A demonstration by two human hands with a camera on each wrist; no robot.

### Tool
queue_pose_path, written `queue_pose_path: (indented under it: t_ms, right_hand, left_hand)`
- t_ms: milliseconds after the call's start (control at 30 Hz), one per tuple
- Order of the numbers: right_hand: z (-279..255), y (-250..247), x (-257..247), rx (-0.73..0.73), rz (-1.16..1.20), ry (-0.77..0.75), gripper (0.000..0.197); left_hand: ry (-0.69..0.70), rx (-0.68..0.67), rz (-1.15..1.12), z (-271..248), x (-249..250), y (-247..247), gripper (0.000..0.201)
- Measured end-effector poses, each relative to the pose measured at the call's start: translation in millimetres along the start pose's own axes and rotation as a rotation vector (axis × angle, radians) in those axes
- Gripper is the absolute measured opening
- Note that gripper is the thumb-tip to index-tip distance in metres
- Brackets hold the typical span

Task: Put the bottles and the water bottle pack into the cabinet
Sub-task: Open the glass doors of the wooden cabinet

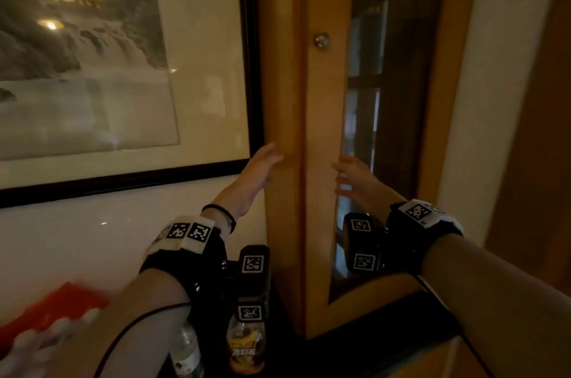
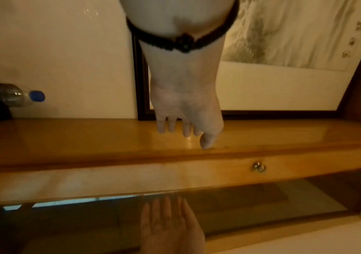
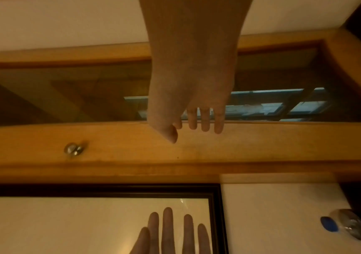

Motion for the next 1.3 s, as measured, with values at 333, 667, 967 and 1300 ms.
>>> queue_pose_path:
  t_ms: [333, 667, 967, 1300]
  right_hand:
    - [90.9, -8.1, 36.2, -0.023, -0.037, -0.022, 0.081]
    - [85.9, 1.3, 55.2, 0.087, 0.001, -0.053, 0.070]
    - [74.8, -3.6, 53.8, 0.032, 0.133, 0.053, 0.066]
    - [30.9, -23.2, 70.1, 0.174, 0.120, 0.006, 0.062]
  left_hand:
    - [-0.003, 0.037, -0.086, 60.0, -31.0, 43.9, 0.069]
    - [0.146, 0.230, 0.129, 64.1, -45.5, 59.8, 0.069]
    - [0.097, 0.278, -0.127, 57.7, -45.6, 73.5, 0.051]
    - [0.039, 0.240, -0.188, 27.0, -44.1, 81.9, 0.049]
Point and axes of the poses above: each hand's wrist, its own z-axis towards the middle knuckle, its own y-axis out of the palm, x = y × z, the point moved 6 cm from there along z, towards the middle knuckle, and after that the axes turned 9 degrees about -z, right-handed, at the moved point
